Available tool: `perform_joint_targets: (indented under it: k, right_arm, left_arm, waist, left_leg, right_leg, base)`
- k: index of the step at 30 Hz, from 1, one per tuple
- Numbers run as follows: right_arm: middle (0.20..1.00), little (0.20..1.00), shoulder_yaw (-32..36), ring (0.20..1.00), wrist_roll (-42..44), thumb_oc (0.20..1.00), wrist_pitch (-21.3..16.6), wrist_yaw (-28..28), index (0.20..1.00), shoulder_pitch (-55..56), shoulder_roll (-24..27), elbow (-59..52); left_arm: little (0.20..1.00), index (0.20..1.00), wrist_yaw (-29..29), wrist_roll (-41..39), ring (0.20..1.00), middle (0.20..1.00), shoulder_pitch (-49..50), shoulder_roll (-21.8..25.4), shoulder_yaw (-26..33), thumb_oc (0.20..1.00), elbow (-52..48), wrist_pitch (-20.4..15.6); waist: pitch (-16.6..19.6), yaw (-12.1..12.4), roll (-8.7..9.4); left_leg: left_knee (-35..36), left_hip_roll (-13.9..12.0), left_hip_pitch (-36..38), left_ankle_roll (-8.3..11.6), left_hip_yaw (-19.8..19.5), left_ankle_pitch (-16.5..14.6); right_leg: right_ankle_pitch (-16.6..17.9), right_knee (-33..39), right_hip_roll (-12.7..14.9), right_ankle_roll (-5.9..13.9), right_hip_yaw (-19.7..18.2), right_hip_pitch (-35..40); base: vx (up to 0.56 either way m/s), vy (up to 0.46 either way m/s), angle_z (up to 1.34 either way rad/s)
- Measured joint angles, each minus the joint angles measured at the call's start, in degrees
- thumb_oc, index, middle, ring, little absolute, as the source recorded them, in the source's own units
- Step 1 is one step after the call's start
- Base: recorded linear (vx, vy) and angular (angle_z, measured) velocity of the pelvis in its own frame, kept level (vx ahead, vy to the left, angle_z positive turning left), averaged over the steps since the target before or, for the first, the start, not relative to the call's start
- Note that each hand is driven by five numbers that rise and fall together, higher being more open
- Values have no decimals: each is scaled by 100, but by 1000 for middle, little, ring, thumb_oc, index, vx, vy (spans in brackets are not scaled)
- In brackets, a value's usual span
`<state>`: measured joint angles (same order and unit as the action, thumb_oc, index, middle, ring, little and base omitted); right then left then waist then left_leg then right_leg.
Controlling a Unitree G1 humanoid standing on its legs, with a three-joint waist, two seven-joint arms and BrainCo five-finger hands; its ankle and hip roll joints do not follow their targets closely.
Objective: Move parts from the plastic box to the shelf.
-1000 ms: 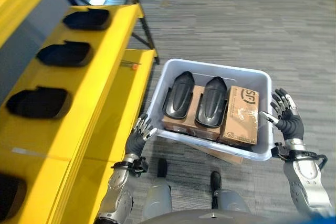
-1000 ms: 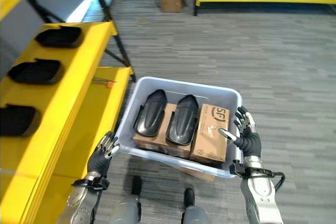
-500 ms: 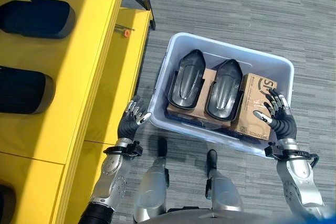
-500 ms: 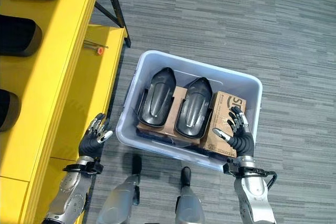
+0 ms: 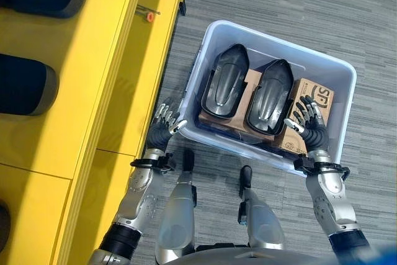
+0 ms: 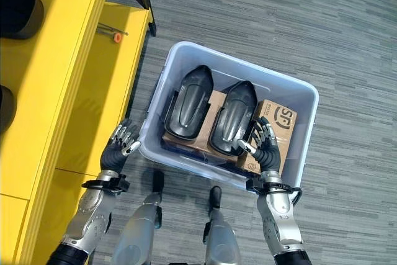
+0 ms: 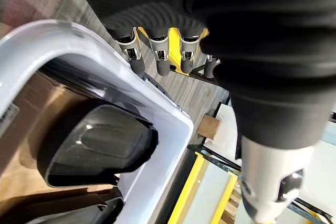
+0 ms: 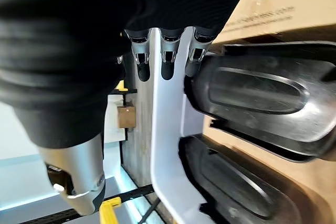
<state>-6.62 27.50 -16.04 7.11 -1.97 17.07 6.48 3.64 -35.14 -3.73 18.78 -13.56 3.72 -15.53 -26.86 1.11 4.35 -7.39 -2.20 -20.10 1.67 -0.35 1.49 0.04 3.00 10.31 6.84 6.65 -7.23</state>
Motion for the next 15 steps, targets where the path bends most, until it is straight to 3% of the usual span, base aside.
perform_joint_targets:
  k: [3,7,15]
  right_arm:
    - [1000,1000,-292,1000,42,1000,65,94,1000,-383,-34,344]
    - [1000,1000,-471,1000,42,1000,65,222,1000,-788,-47,436]
    - [1000,1000,-511,1000,42,1000,65,410,1000,-780,-65,528]
  left_arm:
    - [1000,1000,170,30,1000,1000,-349,9,-186,1000,106,-6]
    - [1000,1000,313,36,1000,1000,-640,-57,-237,1000,275,-94]
    - [1000,1000,454,35,1000,1000,-579,-34,-219,1000,388,-111]
  waist:
    - [-302,59,-110]
    - [-351,57,-194]
    - [-354,-48,-198]
  left_leg:
    - [-88,38,-134,-13,-8,4]
    - [-133,38,-322,-22,19,10]
    - [-132,32,-288,-38,164,20]
  right_leg:
    - [43,2,32,14,16,-78]
    - [61,-49,41,19,-17,-293]
    - [67,-113,72,26,-143,-373]
  base:
    - [-41,30,6]
    - [-17,26,-4]
    - [3,11,-9]
